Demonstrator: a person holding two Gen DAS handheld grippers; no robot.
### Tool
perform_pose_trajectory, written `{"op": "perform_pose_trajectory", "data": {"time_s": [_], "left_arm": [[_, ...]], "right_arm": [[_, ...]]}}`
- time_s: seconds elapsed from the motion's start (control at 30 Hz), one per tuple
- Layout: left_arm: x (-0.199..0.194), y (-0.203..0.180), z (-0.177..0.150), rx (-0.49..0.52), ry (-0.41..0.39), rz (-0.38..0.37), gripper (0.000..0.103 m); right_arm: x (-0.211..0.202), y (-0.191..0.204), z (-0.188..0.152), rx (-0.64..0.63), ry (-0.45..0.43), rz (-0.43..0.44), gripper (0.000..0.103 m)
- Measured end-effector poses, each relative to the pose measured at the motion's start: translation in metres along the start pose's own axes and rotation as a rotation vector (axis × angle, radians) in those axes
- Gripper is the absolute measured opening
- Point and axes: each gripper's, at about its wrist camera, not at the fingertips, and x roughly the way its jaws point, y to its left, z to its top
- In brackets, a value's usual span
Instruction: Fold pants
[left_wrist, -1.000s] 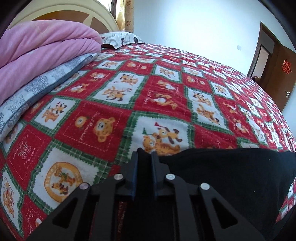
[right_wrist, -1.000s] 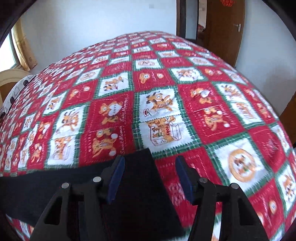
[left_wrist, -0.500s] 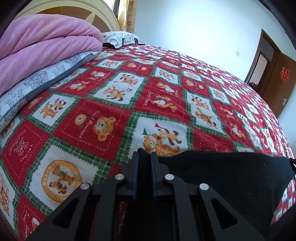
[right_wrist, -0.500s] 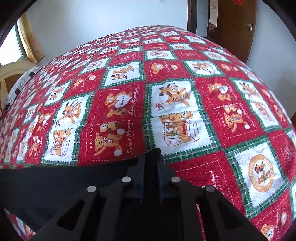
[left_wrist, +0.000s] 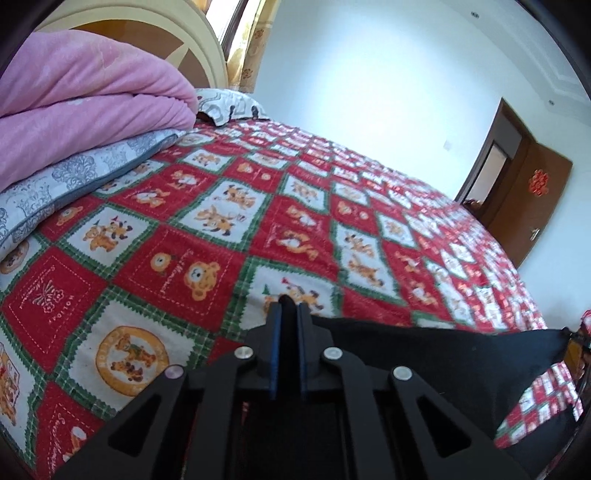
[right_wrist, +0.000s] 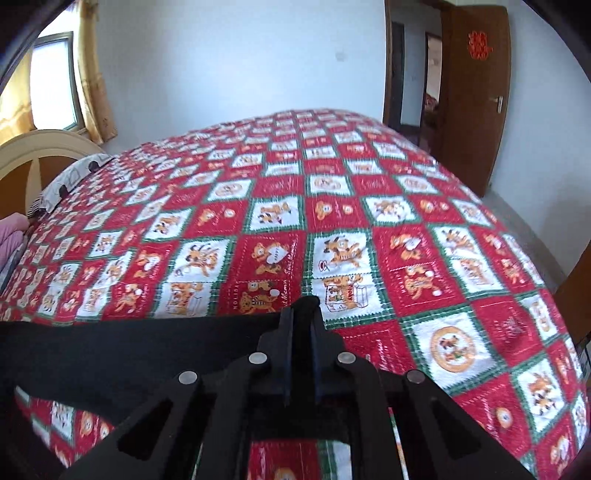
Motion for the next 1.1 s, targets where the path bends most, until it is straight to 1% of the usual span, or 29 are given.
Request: {"op": "perform_pose_trajectory", "data": {"time_s": [0.2,0.33,0.4,0.53,0.83,0.9,0.93,0.97,1.1], "left_arm": [[-0.024,-0.005,0.007,0.012,-0.041,-0.042,0.008],[-0.046,-0.008,0.01,0.018,-0.083,-0.091,0.008],[-0.06,-0.007,0.008,0.027,-0.115,-0.125,0.008],[-0.079,-0.001,-0.002,0.018,-0.144,-0.171,0.008],[-0.108,0.031,-0.038,-0.067,-0.171,-0.244,0.008],[-0.111,0.036,-0.046,-0.076,-0.169,-0.255,0.007],[-0.114,0.039,-0.05,-0.08,-0.168,-0.255,0.005],[-0.116,0.043,-0.055,-0.089,-0.167,-0.253,0.005],[-0.125,0.066,-0.074,-0.151,-0.159,-0.268,0.005]], "right_arm": [[-0.038,-0.004,-0.014,0.013,-0.075,0.025,0.008],[-0.065,-0.006,-0.023,0.017,-0.141,0.052,0.008],[-0.078,-0.007,-0.029,0.014,-0.172,0.066,0.008],[-0.104,-0.011,-0.045,0.011,-0.224,0.087,0.008],[-0.148,-0.03,-0.089,0.033,-0.27,0.103,0.008],[-0.153,-0.036,-0.1,0.044,-0.265,0.097,0.008],[-0.157,-0.039,-0.107,0.052,-0.262,0.091,0.008],[-0.159,-0.04,-0.113,0.057,-0.26,0.087,0.008],[-0.17,-0.049,-0.14,0.083,-0.253,0.077,0.008]]}}
